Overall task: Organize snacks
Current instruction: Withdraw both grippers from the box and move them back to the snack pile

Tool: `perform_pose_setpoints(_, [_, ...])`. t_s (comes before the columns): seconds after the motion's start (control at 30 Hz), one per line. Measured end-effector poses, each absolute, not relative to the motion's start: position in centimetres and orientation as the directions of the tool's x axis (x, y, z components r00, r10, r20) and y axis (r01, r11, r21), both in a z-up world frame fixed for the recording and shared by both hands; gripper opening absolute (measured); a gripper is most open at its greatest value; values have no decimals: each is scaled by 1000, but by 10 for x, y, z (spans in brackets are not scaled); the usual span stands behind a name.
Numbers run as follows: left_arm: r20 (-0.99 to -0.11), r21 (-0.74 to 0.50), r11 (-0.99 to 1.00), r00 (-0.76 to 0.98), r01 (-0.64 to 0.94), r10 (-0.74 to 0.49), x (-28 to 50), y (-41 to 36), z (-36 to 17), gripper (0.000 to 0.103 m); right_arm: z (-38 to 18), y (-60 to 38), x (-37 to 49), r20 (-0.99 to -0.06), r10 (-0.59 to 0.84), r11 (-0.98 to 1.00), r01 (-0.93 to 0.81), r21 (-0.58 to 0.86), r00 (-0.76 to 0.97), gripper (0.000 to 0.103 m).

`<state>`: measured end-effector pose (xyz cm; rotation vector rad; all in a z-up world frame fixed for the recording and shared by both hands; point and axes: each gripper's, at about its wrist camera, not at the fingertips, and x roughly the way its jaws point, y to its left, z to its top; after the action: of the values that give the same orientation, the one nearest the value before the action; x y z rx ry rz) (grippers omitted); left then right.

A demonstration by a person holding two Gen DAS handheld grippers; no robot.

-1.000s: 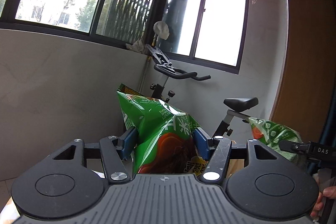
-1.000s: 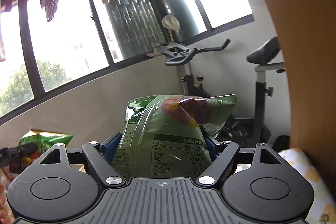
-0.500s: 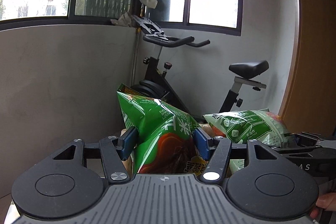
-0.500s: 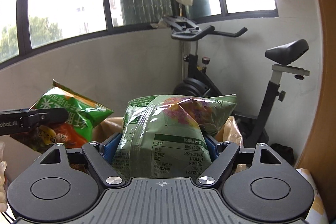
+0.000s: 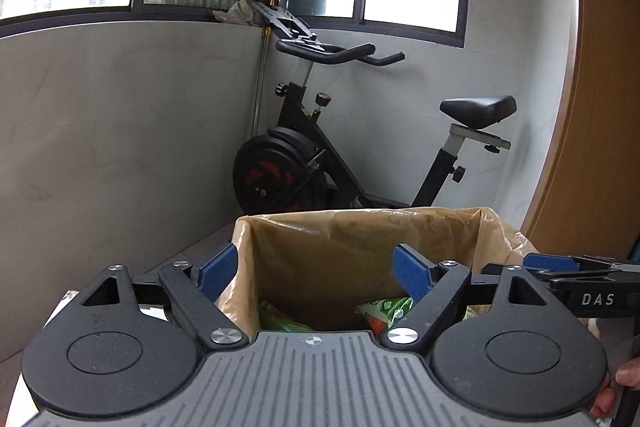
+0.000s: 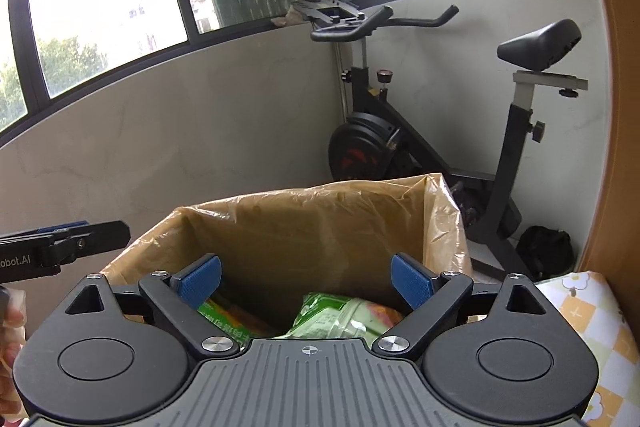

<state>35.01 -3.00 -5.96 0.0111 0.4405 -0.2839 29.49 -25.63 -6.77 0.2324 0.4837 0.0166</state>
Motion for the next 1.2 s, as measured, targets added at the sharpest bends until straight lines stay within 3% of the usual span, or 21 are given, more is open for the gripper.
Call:
perform_pose_setpoints(0.33, [-409,-100,974,884,202,-225,314,19,-36,86,-50,-255,257,-446,54,979,41,200,894,98])
perform_pose_setpoints(0.6, [-450,-81,981,871,178,-195,273,49,-47,86,-47,-237,225,-442,37,979,57,198,896,103])
perform_pose_setpoints(1.2, [-527,-85,991,839,103,-132,210,91,-115,86,-124,-199,161,-512,60,977,54,204,857,103])
